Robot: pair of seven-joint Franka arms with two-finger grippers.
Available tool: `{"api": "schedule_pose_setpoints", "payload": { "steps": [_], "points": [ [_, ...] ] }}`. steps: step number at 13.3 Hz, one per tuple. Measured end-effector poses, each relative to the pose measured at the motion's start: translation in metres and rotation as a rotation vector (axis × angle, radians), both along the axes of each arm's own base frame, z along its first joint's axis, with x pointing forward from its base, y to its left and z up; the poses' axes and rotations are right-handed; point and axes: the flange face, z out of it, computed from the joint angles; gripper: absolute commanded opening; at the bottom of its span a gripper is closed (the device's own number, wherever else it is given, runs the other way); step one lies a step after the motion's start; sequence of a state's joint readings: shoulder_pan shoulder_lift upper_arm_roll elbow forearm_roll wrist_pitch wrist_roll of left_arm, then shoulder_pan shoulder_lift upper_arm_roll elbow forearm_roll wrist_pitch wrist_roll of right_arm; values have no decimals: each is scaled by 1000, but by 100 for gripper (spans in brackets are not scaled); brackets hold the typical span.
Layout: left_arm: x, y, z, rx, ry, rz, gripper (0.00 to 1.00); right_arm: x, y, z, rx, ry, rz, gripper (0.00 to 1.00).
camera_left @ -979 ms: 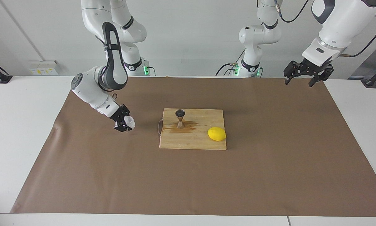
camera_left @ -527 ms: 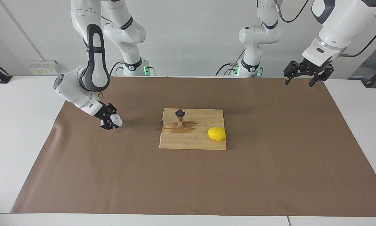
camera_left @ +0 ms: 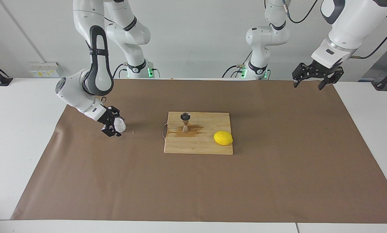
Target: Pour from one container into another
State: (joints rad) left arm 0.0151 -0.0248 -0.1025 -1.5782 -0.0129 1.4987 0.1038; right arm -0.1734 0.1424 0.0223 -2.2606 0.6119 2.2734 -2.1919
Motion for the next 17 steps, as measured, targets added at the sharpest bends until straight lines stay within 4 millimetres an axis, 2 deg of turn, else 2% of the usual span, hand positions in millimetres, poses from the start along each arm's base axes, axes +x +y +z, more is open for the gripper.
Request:
{"api": "schedule_pose_setpoints", "payload": {
  "steps": [2, 6, 9, 14, 17],
  "points": [
    [0, 1, 0, 0, -1, 1, 100, 6, 3, 24, 3, -16, -36, 100],
    [0, 1, 0, 0, -2, 2, 100, 2, 7, 77, -17, 14, -144, 100],
    [1, 1, 0, 0, -5, 2, 100, 6, 20, 116, -106, 51, -269, 100],
    [2, 2, 1, -1, -11, 3, 100, 5, 56, 182, -236, 135, -640, 100],
    [2, 3, 0, -1, -11, 6, 100, 10, 67, 207, -219, 170, -898, 100]
  ]
}}
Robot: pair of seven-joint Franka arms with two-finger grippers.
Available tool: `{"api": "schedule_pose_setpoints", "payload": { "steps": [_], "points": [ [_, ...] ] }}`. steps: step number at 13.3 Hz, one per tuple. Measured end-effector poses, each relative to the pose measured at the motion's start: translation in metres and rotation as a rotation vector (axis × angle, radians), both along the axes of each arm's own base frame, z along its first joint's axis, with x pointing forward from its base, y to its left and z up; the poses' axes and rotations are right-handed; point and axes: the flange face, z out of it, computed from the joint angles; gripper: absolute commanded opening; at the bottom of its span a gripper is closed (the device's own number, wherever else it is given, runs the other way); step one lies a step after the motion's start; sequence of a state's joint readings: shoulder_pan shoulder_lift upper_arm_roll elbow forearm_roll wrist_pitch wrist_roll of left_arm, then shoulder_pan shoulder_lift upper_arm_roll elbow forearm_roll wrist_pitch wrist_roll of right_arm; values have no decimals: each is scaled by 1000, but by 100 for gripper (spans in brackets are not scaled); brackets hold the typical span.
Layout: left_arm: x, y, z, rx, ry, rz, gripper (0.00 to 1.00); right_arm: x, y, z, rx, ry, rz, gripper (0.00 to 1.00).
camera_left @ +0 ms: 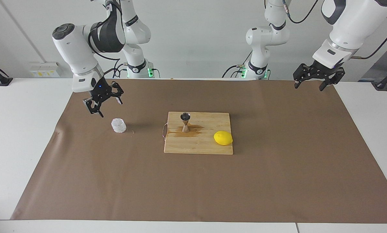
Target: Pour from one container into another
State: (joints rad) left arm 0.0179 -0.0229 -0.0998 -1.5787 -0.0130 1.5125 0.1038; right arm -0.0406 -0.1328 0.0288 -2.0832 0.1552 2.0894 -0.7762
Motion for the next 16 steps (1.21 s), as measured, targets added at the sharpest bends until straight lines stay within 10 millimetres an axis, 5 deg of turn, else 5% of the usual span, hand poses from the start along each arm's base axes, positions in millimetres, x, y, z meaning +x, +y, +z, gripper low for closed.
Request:
{"api": "schedule_pose_setpoints", "payload": {
  "steps": [6, 10, 12, 16],
  "points": [
    [1, 3, 0, 0, -3, 6, 100, 10, 9, 67, -23, 53, -609, 100],
    [1, 3, 0, 0, -3, 6, 100, 24, 12, 130, -50, 124, -746, 100],
    [1, 3, 0, 0, -3, 6, 100, 28, 11, 140, -57, 149, -769, 100],
    [1, 4, 0, 0, -3, 7, 100, 28, 12, 127, -70, 196, -833, 100]
  ]
}}
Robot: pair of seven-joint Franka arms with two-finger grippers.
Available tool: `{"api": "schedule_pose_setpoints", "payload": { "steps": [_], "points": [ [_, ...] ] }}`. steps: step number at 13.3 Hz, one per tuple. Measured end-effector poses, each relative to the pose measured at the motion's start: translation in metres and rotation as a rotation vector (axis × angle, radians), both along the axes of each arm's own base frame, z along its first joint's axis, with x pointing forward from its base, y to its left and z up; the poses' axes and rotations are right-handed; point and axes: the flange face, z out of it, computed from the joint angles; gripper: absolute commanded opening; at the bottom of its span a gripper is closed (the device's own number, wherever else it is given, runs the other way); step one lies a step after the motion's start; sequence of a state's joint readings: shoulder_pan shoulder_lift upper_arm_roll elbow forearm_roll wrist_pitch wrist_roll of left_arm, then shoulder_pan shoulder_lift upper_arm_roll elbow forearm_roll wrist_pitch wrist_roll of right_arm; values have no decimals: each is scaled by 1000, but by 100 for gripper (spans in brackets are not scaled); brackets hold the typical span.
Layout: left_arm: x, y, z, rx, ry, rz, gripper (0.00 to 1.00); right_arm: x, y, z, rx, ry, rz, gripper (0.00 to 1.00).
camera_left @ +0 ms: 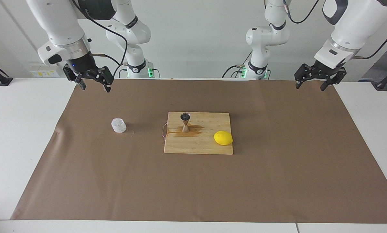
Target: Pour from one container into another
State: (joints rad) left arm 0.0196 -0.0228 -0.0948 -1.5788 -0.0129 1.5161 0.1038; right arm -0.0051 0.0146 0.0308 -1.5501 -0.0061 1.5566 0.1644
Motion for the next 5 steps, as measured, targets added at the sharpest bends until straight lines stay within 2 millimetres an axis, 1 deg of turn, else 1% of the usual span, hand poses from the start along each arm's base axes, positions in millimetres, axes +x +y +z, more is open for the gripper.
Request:
{"api": "schedule_pose_setpoints", "payload": {
  "steps": [5],
  "points": [
    [0, 0, 0, 0, 0, 1, 100, -1, 0, -5, 0, 15, -2, 100]
  ]
}}
